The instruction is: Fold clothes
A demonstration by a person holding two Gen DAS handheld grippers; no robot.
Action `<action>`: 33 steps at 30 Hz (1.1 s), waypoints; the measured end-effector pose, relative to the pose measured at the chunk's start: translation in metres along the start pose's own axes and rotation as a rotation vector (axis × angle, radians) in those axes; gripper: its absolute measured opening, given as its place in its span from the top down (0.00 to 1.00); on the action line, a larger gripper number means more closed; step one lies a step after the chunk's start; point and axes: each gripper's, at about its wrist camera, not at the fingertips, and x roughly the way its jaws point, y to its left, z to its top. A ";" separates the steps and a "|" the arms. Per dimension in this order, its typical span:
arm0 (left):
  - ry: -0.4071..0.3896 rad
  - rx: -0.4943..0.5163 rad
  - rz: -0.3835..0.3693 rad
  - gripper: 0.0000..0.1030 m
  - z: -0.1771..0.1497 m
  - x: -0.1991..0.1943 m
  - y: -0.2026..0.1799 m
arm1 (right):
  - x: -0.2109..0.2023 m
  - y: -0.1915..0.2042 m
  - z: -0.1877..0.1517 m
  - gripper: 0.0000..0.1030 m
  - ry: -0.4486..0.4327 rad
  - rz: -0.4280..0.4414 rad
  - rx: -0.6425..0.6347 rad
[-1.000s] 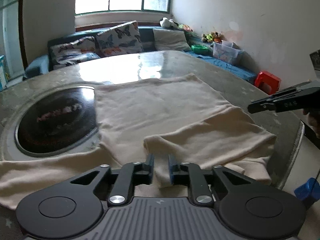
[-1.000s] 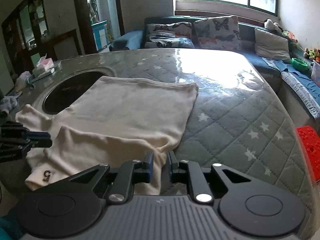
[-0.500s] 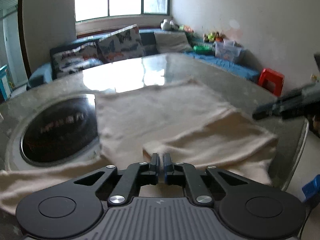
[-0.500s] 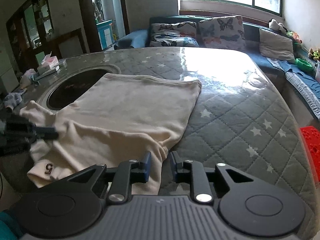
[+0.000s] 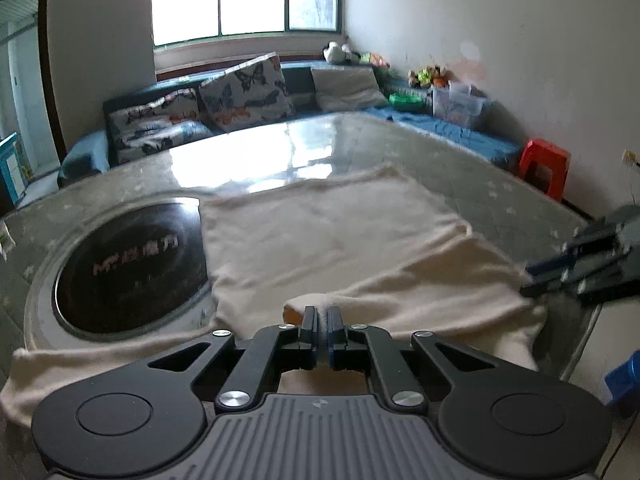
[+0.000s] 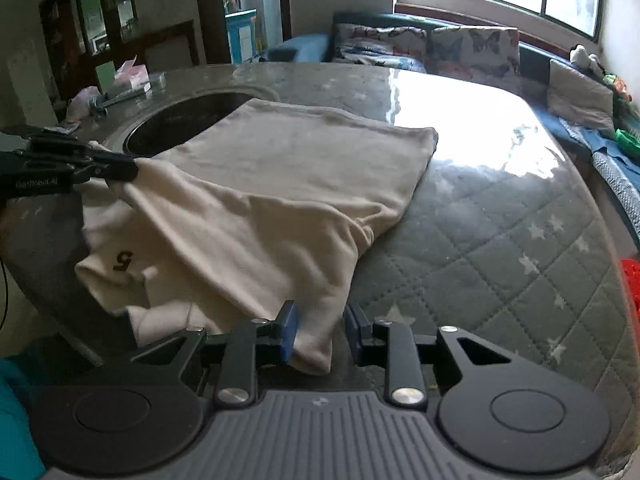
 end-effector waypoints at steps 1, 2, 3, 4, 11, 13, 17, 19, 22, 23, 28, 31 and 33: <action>0.013 0.005 0.001 0.95 -0.003 0.002 0.000 | -0.002 -0.002 0.002 0.75 -0.009 0.001 0.006; 0.028 0.010 0.004 0.93 -0.005 0.005 0.000 | -0.005 -0.004 0.006 0.75 -0.026 -0.003 0.011; 0.039 0.011 0.006 0.91 -0.008 0.007 0.000 | -0.007 -0.005 0.010 0.75 -0.044 -0.008 0.015; 0.042 0.009 0.008 0.91 -0.009 0.008 0.001 | -0.008 -0.005 0.014 0.75 -0.062 -0.012 0.020; 0.009 -0.003 0.017 0.90 -0.008 -0.003 0.006 | 0.011 -0.005 0.041 0.87 -0.103 0.002 0.023; 0.006 -0.007 0.019 0.90 -0.006 -0.003 0.008 | 0.018 -0.003 0.043 0.87 -0.098 0.004 0.009; 0.009 -0.042 0.000 0.90 -0.002 -0.001 0.014 | 0.034 -0.008 0.040 0.89 -0.063 -0.026 0.029; 0.007 -0.038 -0.014 0.90 0.001 0.003 0.011 | 0.036 -0.012 0.037 0.89 -0.056 -0.039 0.046; -0.005 -0.038 -0.041 0.90 0.005 0.013 0.005 | 0.031 -0.013 0.038 0.89 -0.071 -0.050 0.056; -0.005 -0.042 -0.048 0.90 0.007 0.017 0.004 | 0.029 -0.013 0.039 0.89 -0.079 -0.053 0.055; 0.011 -0.060 -0.046 0.90 0.006 0.034 0.001 | 0.026 0.002 0.045 0.89 -0.098 -0.004 0.008; 0.014 -0.067 -0.032 0.90 0.004 0.039 0.001 | 0.037 0.007 0.047 0.89 -0.087 0.019 0.006; 0.024 -0.080 -0.025 0.90 0.002 0.041 0.005 | 0.043 0.007 0.047 0.89 -0.080 0.019 0.016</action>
